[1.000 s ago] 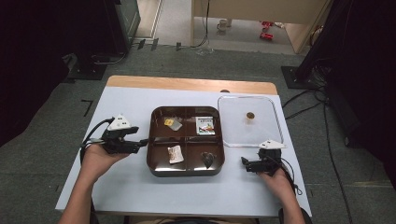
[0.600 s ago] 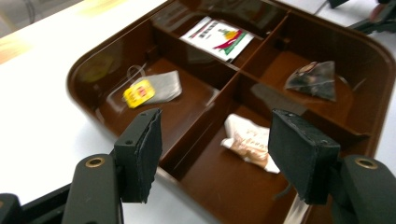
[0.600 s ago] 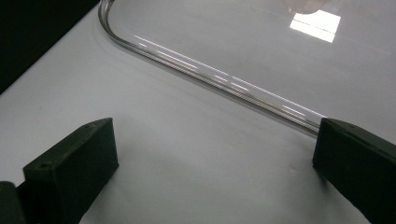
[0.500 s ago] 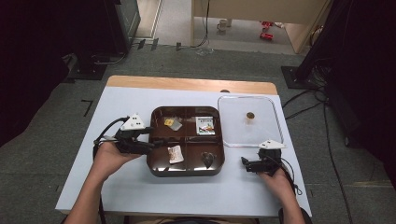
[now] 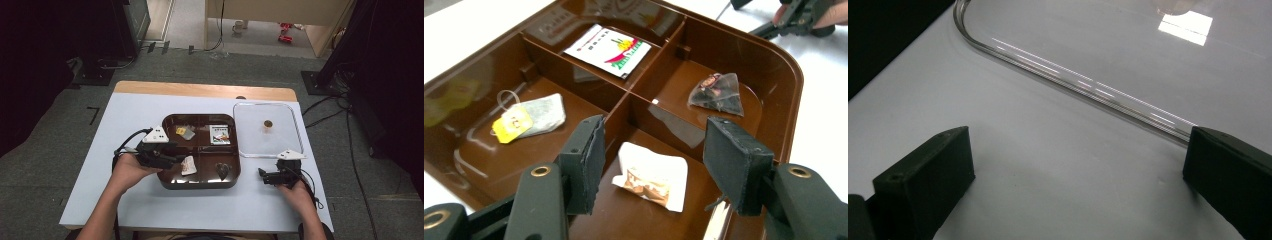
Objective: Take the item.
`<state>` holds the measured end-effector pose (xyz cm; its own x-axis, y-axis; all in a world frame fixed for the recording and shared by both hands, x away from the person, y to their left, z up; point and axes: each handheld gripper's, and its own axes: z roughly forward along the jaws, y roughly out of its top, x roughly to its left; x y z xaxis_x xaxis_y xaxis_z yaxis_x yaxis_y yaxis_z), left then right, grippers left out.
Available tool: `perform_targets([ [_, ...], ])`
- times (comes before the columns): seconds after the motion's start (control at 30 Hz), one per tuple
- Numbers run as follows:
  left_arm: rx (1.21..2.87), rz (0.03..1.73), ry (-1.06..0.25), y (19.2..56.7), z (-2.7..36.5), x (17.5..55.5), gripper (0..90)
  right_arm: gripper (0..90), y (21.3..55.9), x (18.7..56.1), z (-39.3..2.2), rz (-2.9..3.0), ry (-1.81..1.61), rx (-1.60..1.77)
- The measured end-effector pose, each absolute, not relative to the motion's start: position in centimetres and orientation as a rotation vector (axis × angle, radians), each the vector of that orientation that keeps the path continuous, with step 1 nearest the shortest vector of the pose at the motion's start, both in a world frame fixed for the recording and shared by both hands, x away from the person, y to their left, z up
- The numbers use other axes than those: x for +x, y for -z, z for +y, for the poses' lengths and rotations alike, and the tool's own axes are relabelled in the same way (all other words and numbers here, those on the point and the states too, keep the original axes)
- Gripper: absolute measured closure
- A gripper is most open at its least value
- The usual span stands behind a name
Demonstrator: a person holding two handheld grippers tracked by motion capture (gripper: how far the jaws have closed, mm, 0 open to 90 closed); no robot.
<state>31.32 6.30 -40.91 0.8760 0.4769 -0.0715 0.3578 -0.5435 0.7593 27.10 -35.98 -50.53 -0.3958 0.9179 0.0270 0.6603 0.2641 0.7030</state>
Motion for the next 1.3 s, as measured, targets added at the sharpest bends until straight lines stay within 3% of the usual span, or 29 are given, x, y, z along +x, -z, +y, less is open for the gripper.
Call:
perform_targets([
  [0.73,2.405,0.65,-0.189,44.9,3.4,32.5,44.7,0.0,50.5,27.1,-36.0,2.154,-0.908,1.433],
  [1.3,2.524,0.689,-0.205,45.8,2.0,33.1,53.8,0.0,50.5,27.1,-36.0,2.154,-0.908,1.429],
])
